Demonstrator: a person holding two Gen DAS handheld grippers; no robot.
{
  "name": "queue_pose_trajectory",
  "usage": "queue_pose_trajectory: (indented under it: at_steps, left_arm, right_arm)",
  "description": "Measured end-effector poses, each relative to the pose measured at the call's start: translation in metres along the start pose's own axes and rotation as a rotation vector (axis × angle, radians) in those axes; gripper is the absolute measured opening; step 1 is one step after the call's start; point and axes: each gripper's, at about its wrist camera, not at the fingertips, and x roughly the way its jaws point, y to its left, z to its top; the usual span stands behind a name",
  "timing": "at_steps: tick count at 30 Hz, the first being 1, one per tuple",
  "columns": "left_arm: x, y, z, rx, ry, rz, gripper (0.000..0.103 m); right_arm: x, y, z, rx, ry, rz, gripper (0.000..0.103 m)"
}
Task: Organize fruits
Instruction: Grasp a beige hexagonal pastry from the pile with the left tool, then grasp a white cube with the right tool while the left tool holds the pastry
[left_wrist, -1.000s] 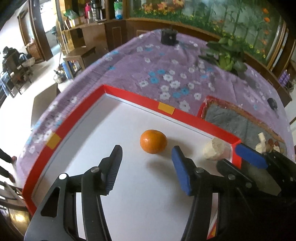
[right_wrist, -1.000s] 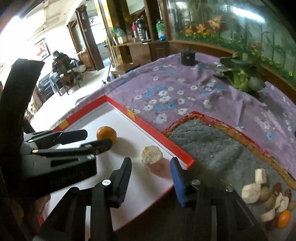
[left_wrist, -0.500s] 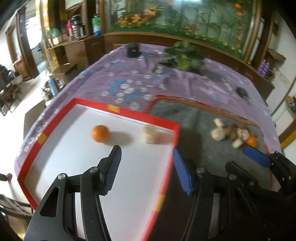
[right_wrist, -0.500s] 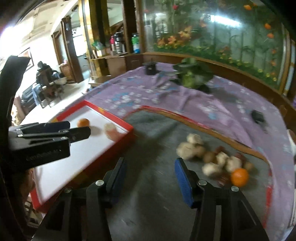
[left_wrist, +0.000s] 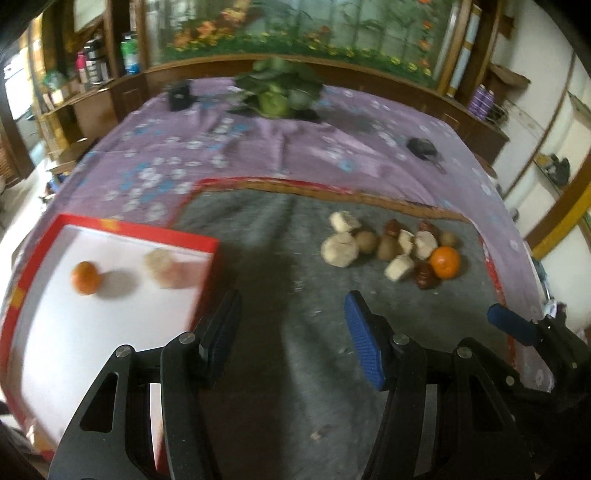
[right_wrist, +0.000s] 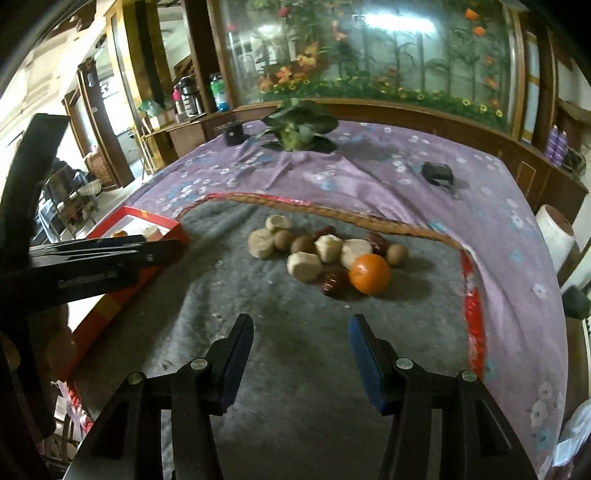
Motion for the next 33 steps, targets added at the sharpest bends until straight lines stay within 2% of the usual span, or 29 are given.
queue_pose_trajectory:
  at_steps: [4, 10, 12, 16, 19, 20, 22, 24, 28, 30, 33]
  left_arm:
    - [0.024, -0.017, 0.007, 0.07, 0.021, -0.035, 0.058]
    - [0.055, -0.027, 0.022, 0.099, 0.06, -0.054, 0.057]
    - [0.065, -0.031, 0.025, 0.114, 0.072, -0.031, 0.057]
    - [0.08, -0.032, 0.027, 0.117, 0.095, -0.033, 0.057]
    - [0.081, -0.033, 0.028, 0.123, 0.079, -0.024, 0.055]
    - [0.082, -0.032, 0.029, 0.122, 0.074, -0.011, 0.051]
    - [0.082, -0.032, 0.03, 0.125, 0.061, 0.001, 0.033]
    - [0.077, -0.03, 0.028, 0.113, 0.062, -0.029, 0.027]
    - [0.058, -0.027, 0.023, 0.118, 0.022, 0.011, 0.027]
    - [0.048, -0.021, 0.02, 0.107, 0.011, 0.004, 0.027]
    - [0.03, -0.012, 0.014, 0.096, -0.013, 0.017, 0.027]
  right_arm:
    - [-0.001, -0.009, -0.003, 0.026, -0.002, 0.011, 0.052]
    - [0.006, -0.023, 0.0, 0.067, 0.008, 0.044, 0.052]
    - [0.008, -0.027, 0.001, 0.083, 0.009, 0.058, 0.052]
    - [0.014, -0.032, 0.003, 0.103, 0.016, 0.077, 0.052]
    - [0.016, -0.033, 0.003, 0.104, 0.016, 0.087, 0.052]
    - [0.017, -0.033, 0.004, 0.103, 0.018, 0.093, 0.052]
    - [0.019, -0.031, 0.005, 0.095, 0.026, 0.106, 0.052]
    - [0.024, -0.026, 0.006, 0.086, 0.043, 0.143, 0.052]
    - [0.033, -0.019, 0.008, 0.072, 0.072, 0.193, 0.052]
    - [0.043, -0.015, 0.011, 0.065, 0.084, 0.22, 0.052]
    - [0.057, -0.011, 0.018, 0.066, 0.1, 0.196, 0.053]
